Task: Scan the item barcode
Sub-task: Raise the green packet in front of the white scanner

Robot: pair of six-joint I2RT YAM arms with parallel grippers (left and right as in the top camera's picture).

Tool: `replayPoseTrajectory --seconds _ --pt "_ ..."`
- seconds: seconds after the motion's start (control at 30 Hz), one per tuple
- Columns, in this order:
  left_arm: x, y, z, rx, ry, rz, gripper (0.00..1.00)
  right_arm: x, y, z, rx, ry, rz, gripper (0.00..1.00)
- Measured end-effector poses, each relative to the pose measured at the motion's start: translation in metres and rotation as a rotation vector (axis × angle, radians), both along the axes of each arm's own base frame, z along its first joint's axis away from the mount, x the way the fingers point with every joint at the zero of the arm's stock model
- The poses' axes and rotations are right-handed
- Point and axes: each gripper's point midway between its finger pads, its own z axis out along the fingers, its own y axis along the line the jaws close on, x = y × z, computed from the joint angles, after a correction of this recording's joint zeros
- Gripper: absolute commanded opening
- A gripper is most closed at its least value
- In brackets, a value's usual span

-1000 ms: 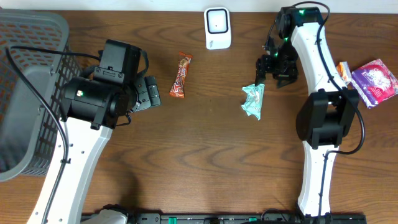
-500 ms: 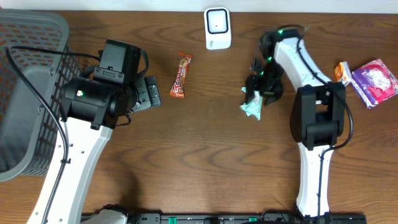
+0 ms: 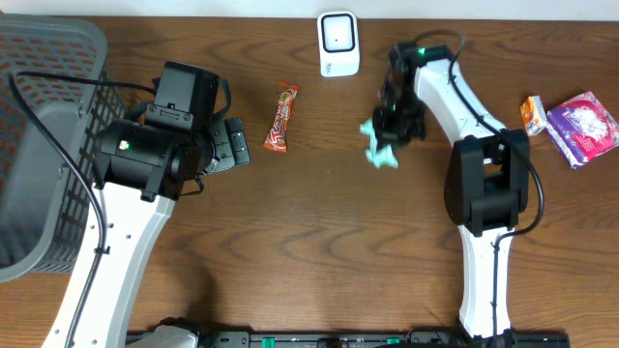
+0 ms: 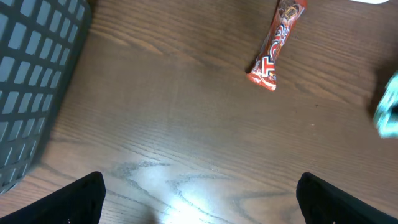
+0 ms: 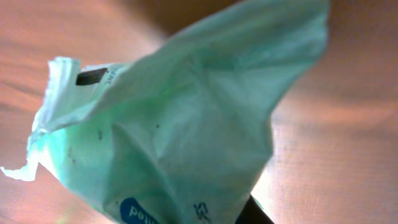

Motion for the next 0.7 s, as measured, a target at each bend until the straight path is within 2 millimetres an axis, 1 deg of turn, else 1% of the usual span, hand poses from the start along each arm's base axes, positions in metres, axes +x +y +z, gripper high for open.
replayPoseTrajectory --seconds 0.03,0.07,0.1,0.17,0.2,0.23,0.37,0.47,0.53,0.6,0.7 --pt "0.000 0.000 0.000 0.000 0.000 0.000 0.98 0.014 0.003 0.007 0.011 -0.051 -0.014 0.01" --pt "0.000 0.000 0.000 0.000 0.000 0.000 0.98 0.033 0.007 0.018 0.028 -0.127 -0.033 0.01" --pt "0.000 0.000 0.000 0.000 0.000 0.000 0.98 0.047 0.011 0.026 0.041 -0.180 -0.049 0.01" --pt "0.000 0.000 0.000 0.000 0.000 0.000 0.98 0.083 0.019 0.047 0.082 -0.319 -0.094 0.01" --pt "0.000 0.000 0.000 0.000 0.000 0.000 0.98 0.105 0.024 0.059 0.113 -0.410 -0.123 0.01" --pt "0.000 0.000 0.000 0.000 0.000 0.000 0.98 0.119 0.028 0.068 0.135 -0.466 -0.146 0.01" --pt "0.000 0.000 0.000 0.000 0.000 0.000 0.98 0.165 0.043 0.099 0.225 -0.666 -0.217 0.01" --pt "0.000 0.000 0.000 0.000 0.000 0.000 0.98 0.190 0.058 0.127 0.299 -0.808 -0.240 0.01" --pt "0.000 0.000 0.000 0.000 0.000 0.000 0.98 0.200 0.069 0.142 0.336 -0.881 -0.243 0.01" --pt "0.000 0.000 0.000 0.000 0.000 0.000 0.98 0.204 0.077 0.148 0.352 -0.918 -0.254 0.01" --pt "0.000 0.000 0.000 0.000 0.000 0.000 0.98 0.206 0.085 0.144 0.346 -0.935 -0.287 0.01"
